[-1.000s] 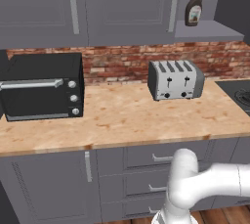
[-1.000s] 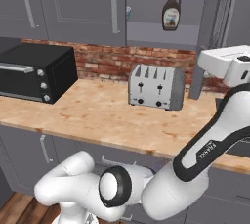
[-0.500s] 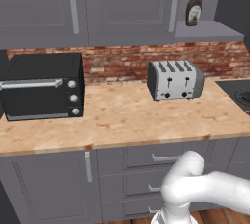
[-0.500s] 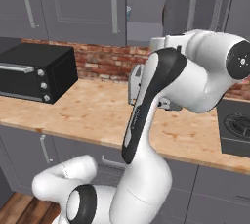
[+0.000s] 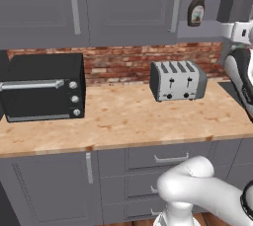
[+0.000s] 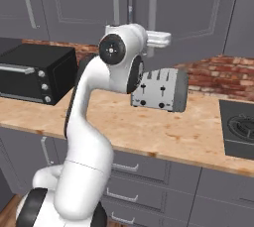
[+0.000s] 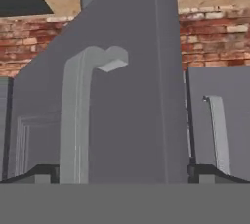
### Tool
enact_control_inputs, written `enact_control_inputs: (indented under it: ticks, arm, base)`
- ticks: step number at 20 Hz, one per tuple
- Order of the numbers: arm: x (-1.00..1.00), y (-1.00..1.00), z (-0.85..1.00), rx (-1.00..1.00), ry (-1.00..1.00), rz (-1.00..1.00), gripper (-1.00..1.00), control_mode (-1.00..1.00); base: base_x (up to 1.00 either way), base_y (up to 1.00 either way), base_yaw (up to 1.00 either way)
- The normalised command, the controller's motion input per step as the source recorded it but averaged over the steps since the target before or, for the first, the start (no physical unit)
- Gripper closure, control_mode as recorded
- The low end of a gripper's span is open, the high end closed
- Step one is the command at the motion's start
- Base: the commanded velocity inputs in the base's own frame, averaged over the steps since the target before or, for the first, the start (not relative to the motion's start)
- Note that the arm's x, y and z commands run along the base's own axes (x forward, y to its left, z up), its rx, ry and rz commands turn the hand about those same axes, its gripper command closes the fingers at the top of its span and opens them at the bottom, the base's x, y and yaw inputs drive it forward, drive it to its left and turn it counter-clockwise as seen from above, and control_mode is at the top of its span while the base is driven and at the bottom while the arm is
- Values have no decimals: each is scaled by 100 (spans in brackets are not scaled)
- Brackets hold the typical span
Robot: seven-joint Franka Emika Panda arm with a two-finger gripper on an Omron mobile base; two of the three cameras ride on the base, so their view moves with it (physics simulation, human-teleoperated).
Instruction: Pick the mug and place it in the sink. Pick the bowl and place it in the open cabinet and then close the cabinet.
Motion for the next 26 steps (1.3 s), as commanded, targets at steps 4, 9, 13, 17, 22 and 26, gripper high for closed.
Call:
enact_control_inputs:
  ticks: [4, 9, 13, 17, 22, 26]
  arm:
    - [100, 93, -10, -9, 6, -44, -100, -100]
    - [100, 24, 17, -12, 42, -26, -100, -100]
    - [100, -1, 17, -9, 58, -8, -100, -100]
    - [100, -38, 3, 7, 40, 3, -100, -100]
    - [99, -74, -18, 33, 17, 15, -100, -100]
    - [81, -96, -79, 56, -1, 19, -100, -100]
  base:
    - [0, 0, 0]
    - [0, 0, 0]
    - [0, 0, 0]
    - [0, 0, 0]
    - [0, 0, 0]
    - [0, 0, 0]
